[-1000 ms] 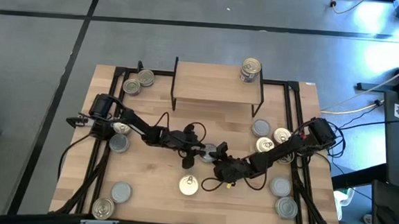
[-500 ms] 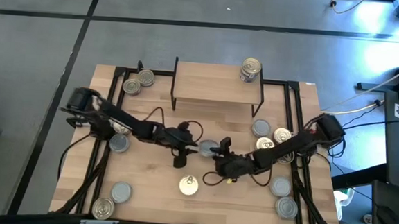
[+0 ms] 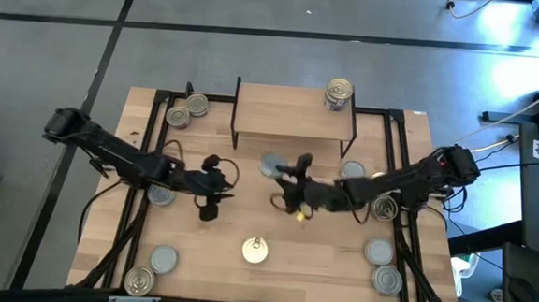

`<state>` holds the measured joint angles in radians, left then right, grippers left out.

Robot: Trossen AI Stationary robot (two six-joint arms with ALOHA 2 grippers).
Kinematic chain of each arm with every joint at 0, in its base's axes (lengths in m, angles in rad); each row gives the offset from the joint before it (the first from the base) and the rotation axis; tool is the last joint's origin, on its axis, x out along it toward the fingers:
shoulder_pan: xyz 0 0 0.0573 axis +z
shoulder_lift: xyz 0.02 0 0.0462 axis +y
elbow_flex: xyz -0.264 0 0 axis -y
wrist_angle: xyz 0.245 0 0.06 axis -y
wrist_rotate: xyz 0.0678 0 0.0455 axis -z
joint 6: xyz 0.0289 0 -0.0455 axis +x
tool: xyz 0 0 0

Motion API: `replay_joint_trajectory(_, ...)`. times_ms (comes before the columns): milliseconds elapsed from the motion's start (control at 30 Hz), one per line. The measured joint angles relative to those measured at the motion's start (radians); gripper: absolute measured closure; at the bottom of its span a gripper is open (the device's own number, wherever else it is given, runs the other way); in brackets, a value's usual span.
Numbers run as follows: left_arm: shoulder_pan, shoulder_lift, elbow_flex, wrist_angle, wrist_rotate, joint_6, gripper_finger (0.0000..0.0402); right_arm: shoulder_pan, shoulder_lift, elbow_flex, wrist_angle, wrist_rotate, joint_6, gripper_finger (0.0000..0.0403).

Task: Stack canned seafood by type on shelf
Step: Put the green white tuna can on the shelf

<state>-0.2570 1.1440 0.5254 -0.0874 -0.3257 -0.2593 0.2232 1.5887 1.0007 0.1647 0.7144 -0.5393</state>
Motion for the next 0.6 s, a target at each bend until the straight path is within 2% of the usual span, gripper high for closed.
replay_joint_trajectory(133, 0.0, -0.097, -0.07, 0.0, -0.003, -0.031, 0.0279, -0.102, 0.002, 0.063, -0.012, -0.042, -0.024, 0.0259)
replay_joint_trajectory(233, 0.002, -0.136, -0.096, 0.002, -0.009, -0.032, 0.0279, -0.185, 0.003, 0.099, 0.02, -0.193, -0.036, 0.0259)
replay_joint_trajectory(433, 0.002, -0.147, -0.098, 0.002, -0.018, -0.002, 0.0279, -0.341, 0.079, 0.16, 0.092, -0.331, -0.052, 0.0259)
replay_joint_trajectory(600, 0.004, -0.147, -0.098, -0.006, -0.02, 0.026, 0.0279, -0.444, 0.175, 0.216, 0.105, -0.391, -0.064, 0.0259)
